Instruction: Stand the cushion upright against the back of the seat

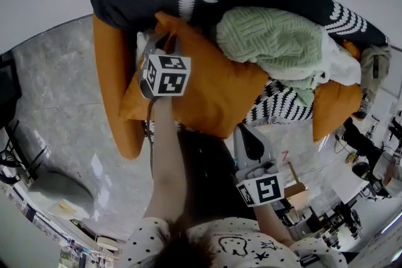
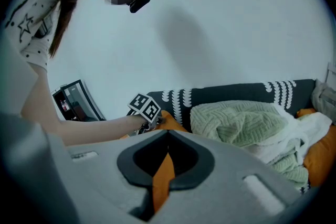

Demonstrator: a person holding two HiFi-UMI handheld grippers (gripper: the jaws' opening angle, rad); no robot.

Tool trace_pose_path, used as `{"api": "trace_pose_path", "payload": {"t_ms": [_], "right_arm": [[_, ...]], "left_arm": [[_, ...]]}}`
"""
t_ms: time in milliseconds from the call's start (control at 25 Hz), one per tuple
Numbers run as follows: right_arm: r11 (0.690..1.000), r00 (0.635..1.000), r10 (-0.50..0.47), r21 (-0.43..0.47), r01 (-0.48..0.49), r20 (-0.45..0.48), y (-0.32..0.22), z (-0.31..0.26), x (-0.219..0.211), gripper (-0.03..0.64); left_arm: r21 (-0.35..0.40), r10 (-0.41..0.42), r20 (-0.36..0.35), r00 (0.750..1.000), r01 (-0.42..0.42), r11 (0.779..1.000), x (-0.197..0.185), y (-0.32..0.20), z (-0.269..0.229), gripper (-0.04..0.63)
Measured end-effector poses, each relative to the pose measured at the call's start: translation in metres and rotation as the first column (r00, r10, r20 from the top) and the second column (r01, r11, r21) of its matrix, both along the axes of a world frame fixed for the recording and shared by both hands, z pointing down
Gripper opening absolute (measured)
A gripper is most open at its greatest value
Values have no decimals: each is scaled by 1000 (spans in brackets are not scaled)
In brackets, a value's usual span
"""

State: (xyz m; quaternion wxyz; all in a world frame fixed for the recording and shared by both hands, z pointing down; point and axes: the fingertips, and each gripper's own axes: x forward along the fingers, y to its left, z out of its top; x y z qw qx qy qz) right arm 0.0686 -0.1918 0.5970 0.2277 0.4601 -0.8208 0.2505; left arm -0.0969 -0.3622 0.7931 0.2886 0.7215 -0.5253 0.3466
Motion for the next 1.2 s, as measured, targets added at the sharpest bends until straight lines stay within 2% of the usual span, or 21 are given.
{"api": "trace_pose_path", "payload": {"t_ms": [80, 200, 560, 800, 1000, 1200], "right_arm": [[1000, 1000, 1, 0, -1, 1, 0, 0, -1, -2], [1000, 1000, 3, 1, -3, -1, 1, 0, 2, -2], [999, 1000, 12, 32, -12, -1, 4, -12, 7, -2], [998, 1000, 14, 56, -14, 6, 5, -22, 6, -2], [996, 1000, 12, 84, -14, 17, 2, -33, 9, -2], [994, 1000, 11, 108, -14, 28, 2, -44, 10, -2]], "left_arm": [[13, 8, 3, 1000, -8, 1000, 1, 2, -3, 31], [29, 5, -12, 1000, -5, 1000, 2, 3, -8, 15], [109, -2, -37, 999, 6, 994, 6, 15, -36, 11], [169, -8, -85, 996, 22, 985, 11, 26, -72, 9], [244, 35, -93, 995, -11, 970, 28, 29, -112, 9], [339, 82, -73, 994, -52, 939, 37, 18, -159, 9]]}}
